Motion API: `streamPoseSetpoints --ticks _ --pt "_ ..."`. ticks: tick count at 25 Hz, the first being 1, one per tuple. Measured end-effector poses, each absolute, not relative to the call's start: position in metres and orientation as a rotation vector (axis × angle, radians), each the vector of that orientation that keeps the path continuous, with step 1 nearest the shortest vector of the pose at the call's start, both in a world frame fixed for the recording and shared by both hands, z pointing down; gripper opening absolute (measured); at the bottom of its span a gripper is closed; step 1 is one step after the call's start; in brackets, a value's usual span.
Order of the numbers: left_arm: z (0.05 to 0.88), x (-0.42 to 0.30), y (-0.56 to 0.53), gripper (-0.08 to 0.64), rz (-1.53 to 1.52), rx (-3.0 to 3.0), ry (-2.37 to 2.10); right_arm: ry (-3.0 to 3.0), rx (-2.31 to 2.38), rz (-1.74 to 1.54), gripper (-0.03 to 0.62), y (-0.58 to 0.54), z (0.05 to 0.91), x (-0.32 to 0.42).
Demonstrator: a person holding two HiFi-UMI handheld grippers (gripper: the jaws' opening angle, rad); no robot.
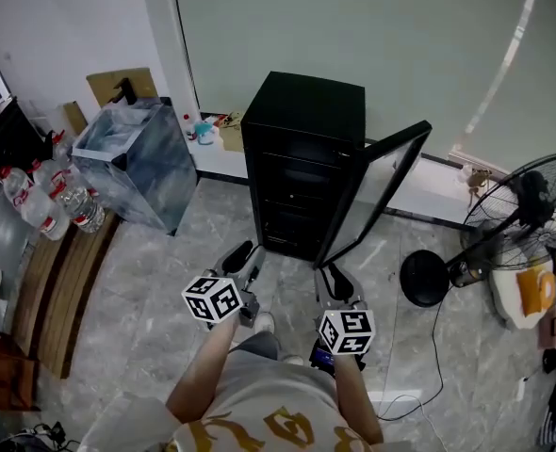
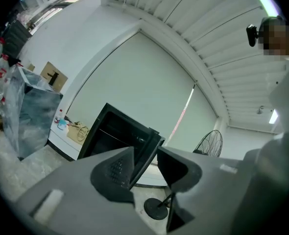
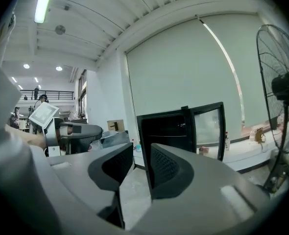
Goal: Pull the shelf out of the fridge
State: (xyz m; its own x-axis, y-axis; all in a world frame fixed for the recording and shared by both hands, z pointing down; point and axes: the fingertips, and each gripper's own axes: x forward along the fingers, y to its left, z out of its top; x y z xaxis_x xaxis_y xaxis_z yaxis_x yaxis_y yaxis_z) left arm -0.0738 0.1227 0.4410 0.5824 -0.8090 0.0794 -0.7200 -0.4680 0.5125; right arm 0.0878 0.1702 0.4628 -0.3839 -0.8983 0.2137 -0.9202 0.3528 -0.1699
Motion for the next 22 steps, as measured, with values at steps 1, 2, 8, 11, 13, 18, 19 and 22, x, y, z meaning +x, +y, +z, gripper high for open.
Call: streamPoseSetpoints --ticks 1,2,8,11,13,18,19,22 --pt "0.443 -0.074 0.12 0.135 -0.232 2.307 -1.226 -2.511 1.694 0.406 0.141 0.169 0.464 0.088" --pt "0.445 -0.074 0.117 0.15 -0.222 2.3 -1.235 -2.509 1.694 0.411 0.145 0.166 0.466 0.088" --pt "0.458 -0.067 0.084 0.181 -0.24 2.244 -1.208 -2.476 1.729 0.467 0.146 0.144 0.479 0.101" --pt "0.47 -0.068 0.053 0.179 -0.318 2.156 -1.185 -2.437 1.715 0.445 0.149 0.122 0.49 0.103" --pt "0.482 -0.066 0.03 0.179 -0.328 2.124 -1.162 -2.419 1.705 0.435 0.15 0.104 0.497 0.102" --pt "0.501 -0.049 -0.035 0.179 -0.303 2.086 -1.083 -2.367 1.718 0.464 0.15 0.049 0.506 0.107" --pt "0.503 -0.047 -0.05 0.179 -0.301 2.078 -1.071 -2.358 1.722 0.467 0.15 0.036 0.507 0.108" --pt "0.513 -0.043 -0.094 0.179 -0.345 1.995 -1.007 -2.339 1.738 0.484 0.152 -0.004 0.507 0.106"
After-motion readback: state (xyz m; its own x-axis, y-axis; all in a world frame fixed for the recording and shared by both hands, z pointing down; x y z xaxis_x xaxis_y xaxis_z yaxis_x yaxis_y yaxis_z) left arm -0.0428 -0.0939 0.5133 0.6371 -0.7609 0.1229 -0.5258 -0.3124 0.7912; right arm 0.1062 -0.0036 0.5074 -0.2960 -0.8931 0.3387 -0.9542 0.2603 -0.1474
